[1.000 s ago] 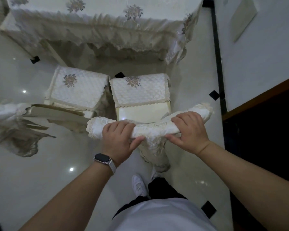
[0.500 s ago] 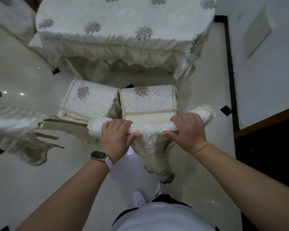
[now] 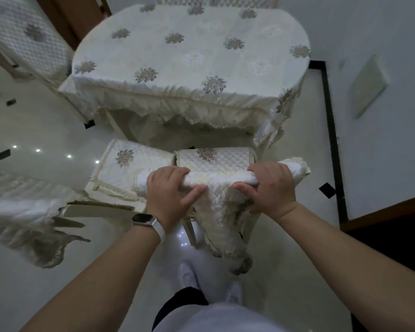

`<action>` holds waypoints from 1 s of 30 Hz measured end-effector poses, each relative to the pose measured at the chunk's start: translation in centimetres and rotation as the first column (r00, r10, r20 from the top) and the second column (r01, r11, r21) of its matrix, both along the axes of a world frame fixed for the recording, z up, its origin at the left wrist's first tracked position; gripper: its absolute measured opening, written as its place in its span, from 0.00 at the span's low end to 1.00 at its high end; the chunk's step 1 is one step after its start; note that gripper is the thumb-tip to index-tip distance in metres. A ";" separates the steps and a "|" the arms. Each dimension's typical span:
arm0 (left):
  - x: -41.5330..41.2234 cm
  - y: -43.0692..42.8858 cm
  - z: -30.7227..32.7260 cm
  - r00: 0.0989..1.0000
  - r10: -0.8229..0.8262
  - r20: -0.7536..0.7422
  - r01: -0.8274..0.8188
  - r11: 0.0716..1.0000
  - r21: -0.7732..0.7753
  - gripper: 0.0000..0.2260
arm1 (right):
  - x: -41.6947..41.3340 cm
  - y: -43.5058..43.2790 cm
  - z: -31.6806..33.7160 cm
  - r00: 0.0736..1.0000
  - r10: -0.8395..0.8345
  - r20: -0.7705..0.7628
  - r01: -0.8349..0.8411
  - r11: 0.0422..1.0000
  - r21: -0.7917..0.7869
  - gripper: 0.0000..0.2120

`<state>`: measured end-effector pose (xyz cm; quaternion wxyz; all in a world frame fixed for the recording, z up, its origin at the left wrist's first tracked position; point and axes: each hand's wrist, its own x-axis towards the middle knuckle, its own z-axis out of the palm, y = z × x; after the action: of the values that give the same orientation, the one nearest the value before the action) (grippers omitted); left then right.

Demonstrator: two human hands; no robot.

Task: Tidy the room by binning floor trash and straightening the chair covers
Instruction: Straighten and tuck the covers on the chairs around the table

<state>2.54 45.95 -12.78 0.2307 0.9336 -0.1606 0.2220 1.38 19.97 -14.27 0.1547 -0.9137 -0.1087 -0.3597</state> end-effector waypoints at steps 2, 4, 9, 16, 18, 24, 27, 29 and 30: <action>1.3 -0.1 0.1 1.000 -0.005 0.024 0.006 1.000 -0.021 0.30 | 1.1 0.1 0.3 1.000 -0.004 -0.009 0.005 1.000 0.008 0.34; 2.8 -0.2 0.3 0.999 -0.003 0.035 0.005 0.999 -0.045 0.30 | 2.3 0.1 0.9 0.999 -0.021 -0.035 0.022 1.000 0.007 0.33; 7.1 -0.5 1.2 1.000 0.000 0.027 0.003 0.996 -0.084 0.25 | 5.8 0.1 2.5 0.993 -0.084 -0.080 0.085 0.996 0.005 0.33; 13.1 -0.6 2.9 0.999 -0.044 0.028 0.047 0.992 -0.117 0.20 | 11.0 0.7 4.7 0.980 -0.103 -0.171 0.114 0.992 0.054 0.29; 14.7 -0.3 3.3 0.997 -0.073 0.040 0.077 0.990 -0.121 0.19 | 12.1 1.0 5.0 0.974 -0.115 -0.195 0.128 0.990 0.055 0.27; 18.8 1.9 3.1 0.986 -0.156 0.056 0.162 0.979 -0.122 0.18 | 13.5 3.3 4.7 0.969 -0.170 -0.181 0.183 0.981 0.059 0.24; 20.6 3.7 2.8 0.977 -0.211 0.037 0.214 0.971 -0.109 0.19 | 13.7 5.3 4.3 0.967 -0.181 -0.180 0.194 0.979 0.059 0.23; 21.6 4.7 2.7 0.971 -0.237 0.027 0.239 0.966 -0.103 0.19 | 13.9 6.4 4.0 0.966 -0.188 -0.178 0.200 0.978 0.055 0.23; 21.9 5.1 2.6 0.969 -0.246 0.030 0.247 0.963 -0.103 0.19 | 14.1 6.8 3.9 0.966 -0.195 -0.171 0.206 0.977 0.050 0.23</action>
<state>24.49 51.03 -10.14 0.3043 0.8910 -0.2654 0.2075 15.50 26.75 -10.36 0.1566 -0.9409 0.0097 -0.3001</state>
